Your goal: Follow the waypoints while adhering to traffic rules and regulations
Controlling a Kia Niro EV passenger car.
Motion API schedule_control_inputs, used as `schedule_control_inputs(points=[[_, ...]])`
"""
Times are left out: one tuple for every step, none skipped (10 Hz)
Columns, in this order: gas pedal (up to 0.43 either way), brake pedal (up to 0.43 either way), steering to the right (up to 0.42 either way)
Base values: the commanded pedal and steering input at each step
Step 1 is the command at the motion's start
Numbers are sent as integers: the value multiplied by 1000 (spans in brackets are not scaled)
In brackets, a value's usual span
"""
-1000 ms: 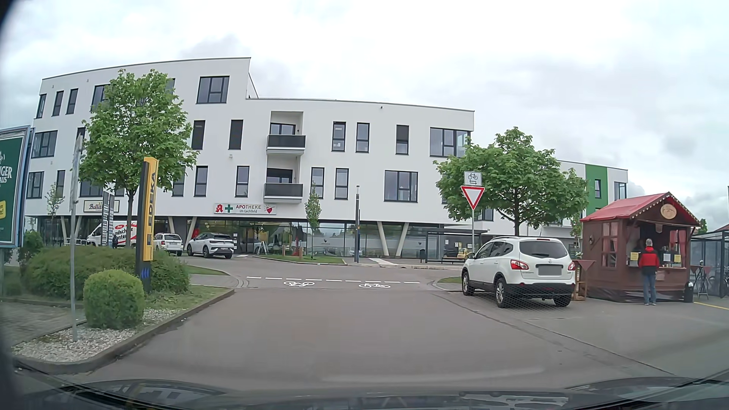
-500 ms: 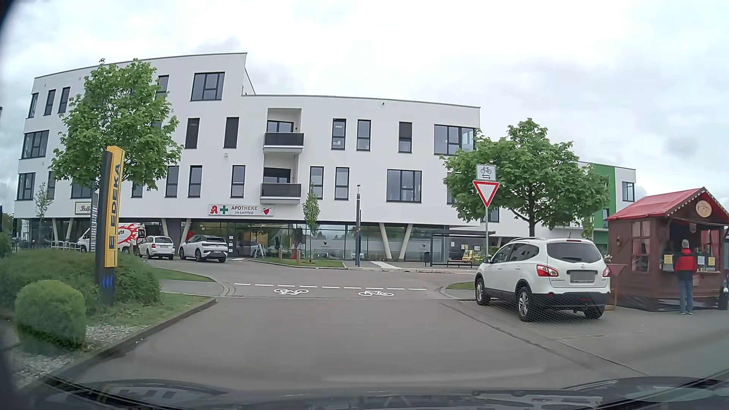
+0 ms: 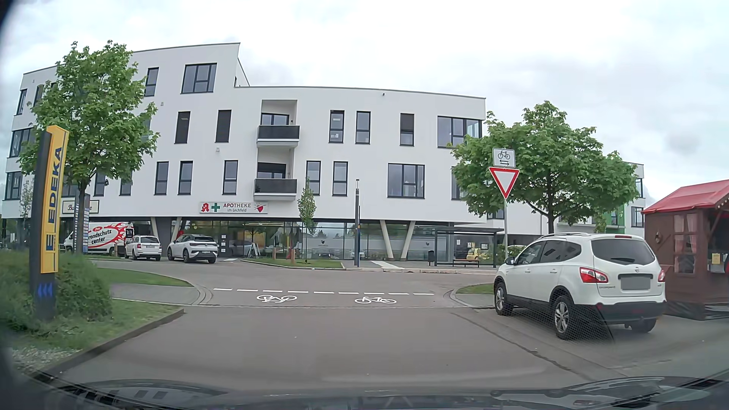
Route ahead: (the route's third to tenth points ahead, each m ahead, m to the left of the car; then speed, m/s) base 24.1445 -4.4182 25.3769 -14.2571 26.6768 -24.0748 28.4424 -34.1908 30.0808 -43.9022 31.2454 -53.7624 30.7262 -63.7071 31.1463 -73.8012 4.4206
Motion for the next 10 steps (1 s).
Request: schedule_control_inputs(points=[[87, 12, -4], [0, 12, -3], [0, 12, -3], [0, 12, -6], [0, 12, -9], [0, 12, -12], [0, 6, -15], [0, 49, -20], [0, 104, -23], [0, 165, -24]])
